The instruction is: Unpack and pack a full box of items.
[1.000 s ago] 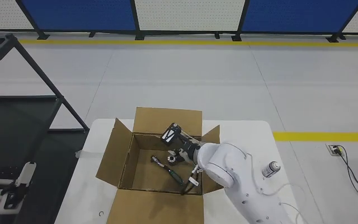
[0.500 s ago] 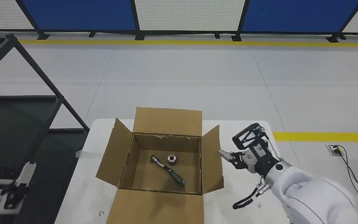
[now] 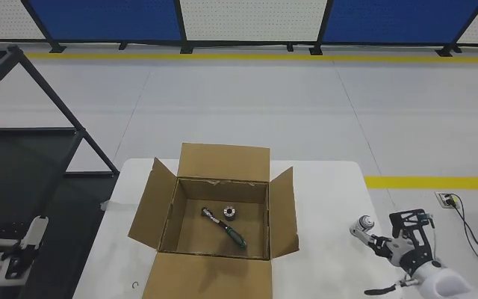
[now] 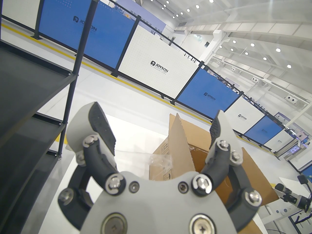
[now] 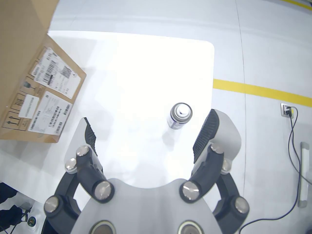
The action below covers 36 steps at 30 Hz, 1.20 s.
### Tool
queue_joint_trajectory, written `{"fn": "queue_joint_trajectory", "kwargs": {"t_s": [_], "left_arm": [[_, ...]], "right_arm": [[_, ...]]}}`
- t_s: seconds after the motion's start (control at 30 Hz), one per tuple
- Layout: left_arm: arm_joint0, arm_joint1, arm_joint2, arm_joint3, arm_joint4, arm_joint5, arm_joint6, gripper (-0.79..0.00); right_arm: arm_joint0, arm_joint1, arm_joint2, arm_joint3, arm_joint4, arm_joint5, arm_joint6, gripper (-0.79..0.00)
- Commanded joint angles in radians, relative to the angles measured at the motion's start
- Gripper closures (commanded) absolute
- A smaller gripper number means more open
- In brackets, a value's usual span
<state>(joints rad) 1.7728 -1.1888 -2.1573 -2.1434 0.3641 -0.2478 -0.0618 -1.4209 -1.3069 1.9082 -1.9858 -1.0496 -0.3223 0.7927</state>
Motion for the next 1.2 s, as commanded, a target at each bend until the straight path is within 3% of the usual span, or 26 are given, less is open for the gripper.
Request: {"fn": "queue_joint_trajectory", "kwargs": {"t_s": [0.0,0.13,0.43,0.47,0.5,0.53,0.6,0.9,1.17], "left_arm": [[0.0,0.0,0.0,0.0,0.0,0.0,0.0,-0.785],[0.0,0.0,0.0,0.0,0.0,0.0,0.0,-0.785],[0.0,0.0,0.0,0.0,0.0,0.0,0.0,-0.785],[0.0,0.0,0.0,0.0,0.0,0.0,0.0,-0.785],[0.0,0.0,0.0,0.0,0.0,0.0,0.0,-0.785],[0.0,0.0,0.0,0.0,0.0,0.0,0.0,-0.785],[0.0,0.0,0.0,0.0,0.0,0.0,0.0,-0.785],[0.0,0.0,0.0,0.0,0.0,0.0,0.0,-0.785],[0.0,0.0,0.0,0.0,0.0,0.0,0.0,-0.785]], "right_arm": [[0.014,0.002,-0.011,0.047,-0.018,0.021,-0.016,-0.785],[0.096,0.008,-0.053,0.183,-0.076,0.066,-0.014,-0.785],[0.285,0.023,-0.109,0.517,-0.085,0.064,-0.07,-0.785],[0.3,0.024,-0.113,0.542,-0.089,0.073,-0.068,-0.727],[0.313,0.025,-0.119,0.561,-0.091,0.074,-0.069,-0.416],[0.323,0.026,-0.123,0.577,-0.09,0.072,-0.073,-0.317],[0.336,0.029,-0.127,0.598,-0.087,0.077,-0.075,0.0],[0.316,0.038,-0.148,0.558,-0.08,0.084,-0.079,0.0],[0.248,0.043,-0.177,0.307,-0.095,0.131,-0.058,0.0]]}}
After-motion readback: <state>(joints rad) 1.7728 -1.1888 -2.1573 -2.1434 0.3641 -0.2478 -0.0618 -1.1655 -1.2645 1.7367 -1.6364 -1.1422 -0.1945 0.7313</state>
